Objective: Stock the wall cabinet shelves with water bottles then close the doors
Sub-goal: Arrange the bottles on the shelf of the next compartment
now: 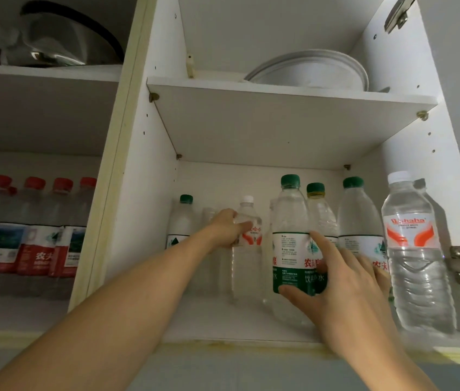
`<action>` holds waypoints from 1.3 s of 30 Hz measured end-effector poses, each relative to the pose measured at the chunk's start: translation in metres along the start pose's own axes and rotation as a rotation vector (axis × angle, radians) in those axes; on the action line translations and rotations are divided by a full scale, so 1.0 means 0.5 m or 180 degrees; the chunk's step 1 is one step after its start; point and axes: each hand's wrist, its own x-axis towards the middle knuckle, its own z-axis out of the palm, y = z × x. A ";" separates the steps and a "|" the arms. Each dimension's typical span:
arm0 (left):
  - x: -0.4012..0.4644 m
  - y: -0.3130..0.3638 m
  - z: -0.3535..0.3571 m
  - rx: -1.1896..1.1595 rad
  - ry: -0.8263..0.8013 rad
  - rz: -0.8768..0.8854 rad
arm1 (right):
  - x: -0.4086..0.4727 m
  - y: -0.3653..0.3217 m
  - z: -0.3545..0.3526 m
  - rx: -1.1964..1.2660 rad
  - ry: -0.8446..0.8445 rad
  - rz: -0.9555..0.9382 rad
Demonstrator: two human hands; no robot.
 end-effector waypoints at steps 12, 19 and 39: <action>-0.002 -0.028 0.020 0.3260 0.0549 0.0740 | 0.001 0.003 0.001 -0.0023 0.0032 -0.0005; -0.008 -0.041 0.055 0.4141 0.1076 0.0771 | 0.002 0.007 0.003 -0.0086 0.0028 -0.0056; -0.233 0.111 0.065 -0.0320 -0.0299 0.0671 | -0.008 0.004 -0.001 0.0241 -0.0089 -0.0445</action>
